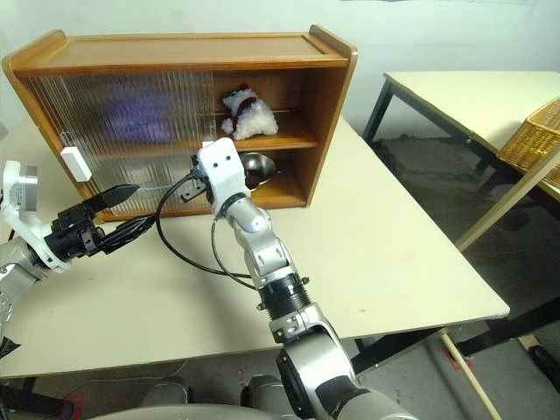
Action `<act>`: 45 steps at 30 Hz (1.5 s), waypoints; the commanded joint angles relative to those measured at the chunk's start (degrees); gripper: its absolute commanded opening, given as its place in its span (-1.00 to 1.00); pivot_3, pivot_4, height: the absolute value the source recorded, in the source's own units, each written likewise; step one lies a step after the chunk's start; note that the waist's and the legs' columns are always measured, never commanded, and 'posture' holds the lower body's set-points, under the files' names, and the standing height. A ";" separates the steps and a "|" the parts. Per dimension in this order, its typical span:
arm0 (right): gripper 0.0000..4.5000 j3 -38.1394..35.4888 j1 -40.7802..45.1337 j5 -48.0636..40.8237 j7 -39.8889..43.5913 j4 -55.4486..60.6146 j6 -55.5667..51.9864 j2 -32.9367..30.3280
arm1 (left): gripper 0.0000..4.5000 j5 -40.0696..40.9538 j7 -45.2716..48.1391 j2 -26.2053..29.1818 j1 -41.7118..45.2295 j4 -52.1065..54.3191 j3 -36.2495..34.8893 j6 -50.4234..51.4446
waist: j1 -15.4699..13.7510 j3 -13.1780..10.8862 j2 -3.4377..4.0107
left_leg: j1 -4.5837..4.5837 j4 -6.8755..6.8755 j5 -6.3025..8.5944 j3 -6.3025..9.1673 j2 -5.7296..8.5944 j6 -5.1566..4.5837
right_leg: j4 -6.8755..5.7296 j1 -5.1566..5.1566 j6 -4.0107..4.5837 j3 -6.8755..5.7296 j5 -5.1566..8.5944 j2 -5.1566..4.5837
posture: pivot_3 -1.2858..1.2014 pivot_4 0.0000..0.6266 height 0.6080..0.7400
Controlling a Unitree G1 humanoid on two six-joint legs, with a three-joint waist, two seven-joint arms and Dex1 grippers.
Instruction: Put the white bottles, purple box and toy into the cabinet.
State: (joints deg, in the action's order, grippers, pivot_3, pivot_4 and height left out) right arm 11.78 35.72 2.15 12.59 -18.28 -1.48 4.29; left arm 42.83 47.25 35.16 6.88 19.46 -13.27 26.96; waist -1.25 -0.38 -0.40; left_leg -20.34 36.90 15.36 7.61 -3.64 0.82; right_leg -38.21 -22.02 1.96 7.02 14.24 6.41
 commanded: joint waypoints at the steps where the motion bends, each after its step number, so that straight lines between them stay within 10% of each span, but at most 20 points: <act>1: -0.99 -0.24 -1.20 2.00 -2.51 1.46 0.85 -0.46 | 1.00 -0.66 0.40 0.24 0.64 -0.80 0.33 -0.11 | 0.00 0.00 0.00 | 0.00 0.00 -0.01 0.02 -0.02 -0.02 | -0.01 -0.01 0.03 0.00 -0.02 0.00 | 0.07 -0.99 1.00; 45: -0.99 -11.63 -3.81 5.78 -19.72 3.75 -1.71 -7.78 | 1.00 -1.66 1.98 -0.65 4.00 -3.29 2.69 -0.21 | 1.25 0.00 0.01 | -0.03 -0.02 -0.02 -0.05 -0.06 -0.04 | 0.02 -0.06 -0.07 0.05 -0.11 0.02 | 0.02 -1.00 1.00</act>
State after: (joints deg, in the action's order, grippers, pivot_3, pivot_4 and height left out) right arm 1.04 31.56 7.27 -5.73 -13.97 -2.90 -3.13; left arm 42.01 49.14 34.60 10.24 16.80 -11.28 26.60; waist -0.01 -0.39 -0.39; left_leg -20.37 36.87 15.33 7.57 -3.70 0.79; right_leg -38.19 -22.08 1.88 7.08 14.13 6.44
